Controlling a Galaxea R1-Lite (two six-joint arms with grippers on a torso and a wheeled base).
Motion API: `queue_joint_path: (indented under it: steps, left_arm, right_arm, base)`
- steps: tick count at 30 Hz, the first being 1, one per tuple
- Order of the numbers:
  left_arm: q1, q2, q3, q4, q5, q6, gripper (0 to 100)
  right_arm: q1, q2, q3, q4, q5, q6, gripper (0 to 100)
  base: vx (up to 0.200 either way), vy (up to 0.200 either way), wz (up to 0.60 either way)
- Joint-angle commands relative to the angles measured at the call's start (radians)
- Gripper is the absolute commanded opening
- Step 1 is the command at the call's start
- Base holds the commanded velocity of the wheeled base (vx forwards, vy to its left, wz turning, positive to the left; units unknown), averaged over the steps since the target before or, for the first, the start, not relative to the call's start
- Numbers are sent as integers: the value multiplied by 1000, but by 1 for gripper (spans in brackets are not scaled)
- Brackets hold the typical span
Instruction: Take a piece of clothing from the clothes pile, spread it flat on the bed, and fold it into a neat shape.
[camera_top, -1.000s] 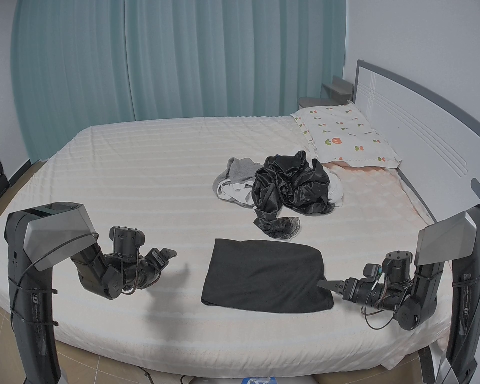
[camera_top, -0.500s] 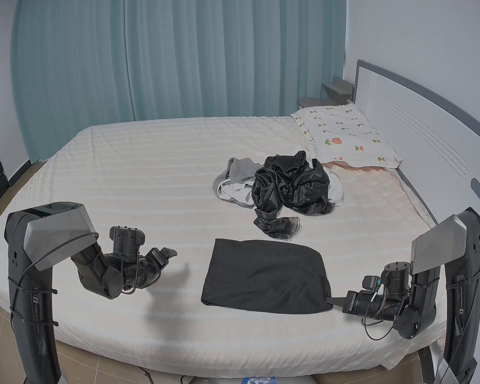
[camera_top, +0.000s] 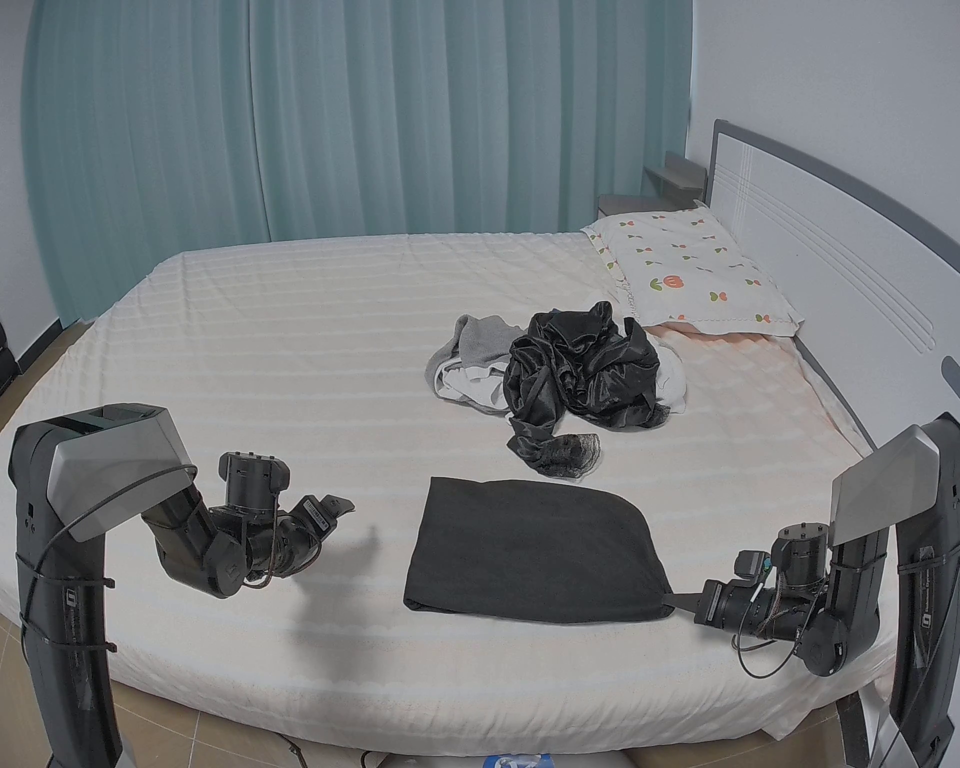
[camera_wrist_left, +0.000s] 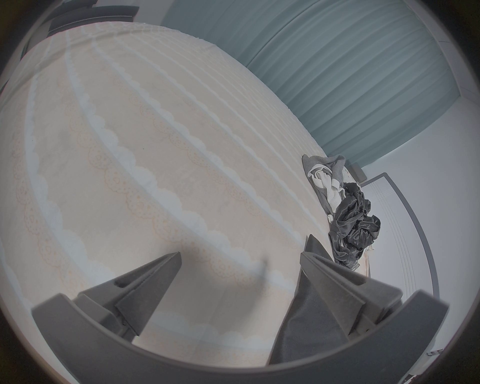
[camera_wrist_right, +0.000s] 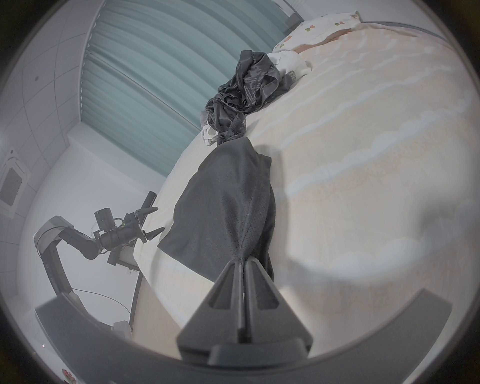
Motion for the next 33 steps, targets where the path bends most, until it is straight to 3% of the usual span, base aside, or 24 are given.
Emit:
queue_joint_path:
  steps: [1, 9, 10, 18, 22, 25, 33]
  left_arm:
    - [0, 0, -1, 0, 0, 0, 100]
    - [0, 0, -1, 0, 0, 0, 100]
    - [0, 0, -1, 0, 0, 0, 100]
    - [1, -3, 0, -4, 0, -2, 100]
    - [1, -29, 14, -7, 0, -3, 100]
    - [6, -136, 36, 1, -3, -3, 100]
    - [3, -339, 94, -2, 7, 62, 100]
  right_arm:
    - [-14, 12, -1, -9, 1, 0, 0]
    - [-5, 12, 3, -9, 4, 0, 0]
    - [-3, 12, 3, -9, 4, 0, 100]
    - [-25, -20, -3, -10, -17, 9, 100]
    - [-60, -108, 34, -9, -77, 11, 100]
    - [-101, -235, 86, -9, -135, 11, 100]
    - [-130, -606, 234, -9, -146, 3, 100]
  base:
    - [0, 0, 0]
    - [0, 0, 0]
    - [0, 0, 0]
    - [0, 0, 0]
    - [0, 0, 0]
    - [0, 0, 0]
    - [0, 0, 0]
